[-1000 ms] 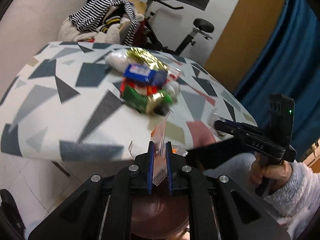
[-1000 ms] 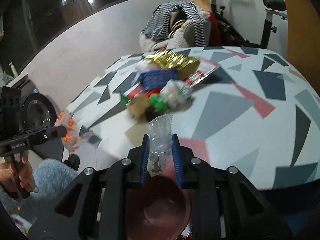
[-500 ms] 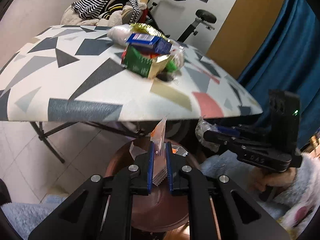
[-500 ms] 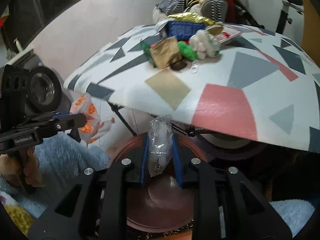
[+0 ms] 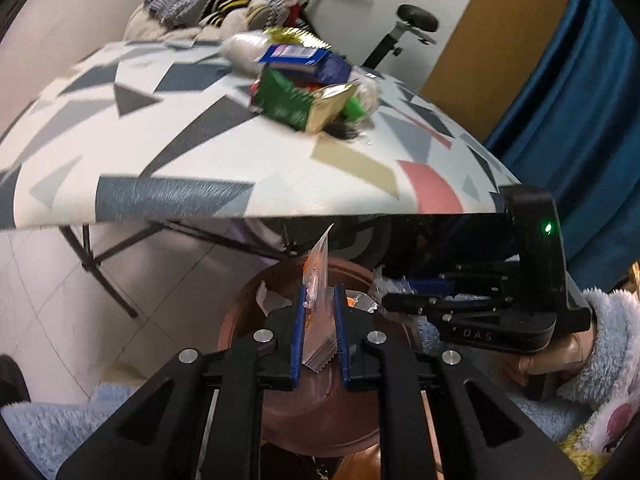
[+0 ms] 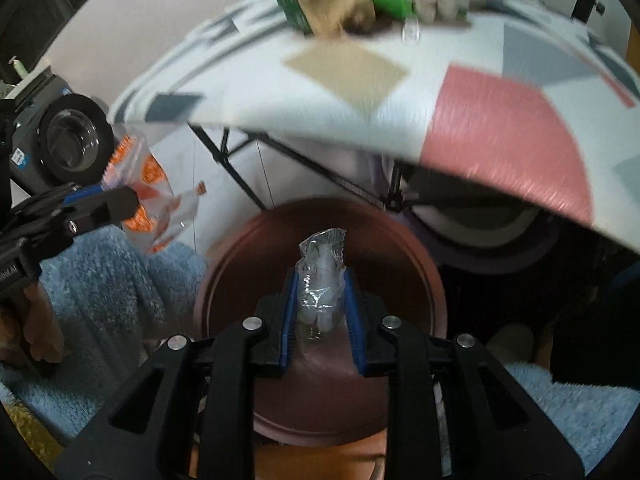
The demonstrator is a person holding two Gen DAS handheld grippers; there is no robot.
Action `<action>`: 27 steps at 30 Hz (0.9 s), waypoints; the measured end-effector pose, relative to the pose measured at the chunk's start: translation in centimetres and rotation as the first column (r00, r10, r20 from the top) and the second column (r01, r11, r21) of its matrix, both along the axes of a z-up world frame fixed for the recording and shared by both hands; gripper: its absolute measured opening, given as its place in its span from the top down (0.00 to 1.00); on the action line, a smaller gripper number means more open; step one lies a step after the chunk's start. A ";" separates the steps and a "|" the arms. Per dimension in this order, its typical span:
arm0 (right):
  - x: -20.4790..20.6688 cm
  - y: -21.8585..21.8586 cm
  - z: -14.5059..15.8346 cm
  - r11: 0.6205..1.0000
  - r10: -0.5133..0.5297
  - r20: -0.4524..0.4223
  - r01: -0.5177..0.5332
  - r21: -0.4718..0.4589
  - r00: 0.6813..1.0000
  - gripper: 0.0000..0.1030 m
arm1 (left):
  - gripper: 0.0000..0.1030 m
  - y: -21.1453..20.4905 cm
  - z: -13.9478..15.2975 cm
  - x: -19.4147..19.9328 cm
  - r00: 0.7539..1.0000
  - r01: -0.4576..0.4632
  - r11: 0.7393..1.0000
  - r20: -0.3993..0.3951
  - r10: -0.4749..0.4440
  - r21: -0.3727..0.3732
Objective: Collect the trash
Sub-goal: 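Open both grippers over the brown bin, dropping the clear bag and orange wrapper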
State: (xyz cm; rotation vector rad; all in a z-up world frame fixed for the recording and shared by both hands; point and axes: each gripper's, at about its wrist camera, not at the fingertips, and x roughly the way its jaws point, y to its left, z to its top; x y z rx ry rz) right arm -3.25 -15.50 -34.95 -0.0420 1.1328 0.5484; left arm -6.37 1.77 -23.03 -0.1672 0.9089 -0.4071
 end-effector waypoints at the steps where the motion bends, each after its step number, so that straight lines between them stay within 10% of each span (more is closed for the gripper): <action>1: 0.1 0.0 -0.4 1.000 -0.002 -0.016 0.001 -0.009 1.000 0.75 | 0.87 0.2 -0.1 0.1 1.000 -0.008 1.000 -0.008 0.008 -0.006; 12: 0.8 1.3 -4.5 0.985 -0.026 -0.133 0.003 -0.170 0.991 0.74 | 0.87 0.1 -1.3 0.6 0.998 -0.002 1.000 -0.056 0.002 0.004; 17: 1.0 0.8 -4.4 0.981 -0.055 -0.125 0.030 -0.194 0.991 0.59 | 0.87 -0.3 -1.8 0.8 0.997 0.011 1.000 -0.070 -0.009 0.016; 27: -0.7 -0.8 1.8 0.993 -0.092 0.128 0.100 -0.059 0.987 0.26 | 0.85 -0.5 -2.0 0.8 0.997 0.010 1.000 -0.080 -0.008 0.026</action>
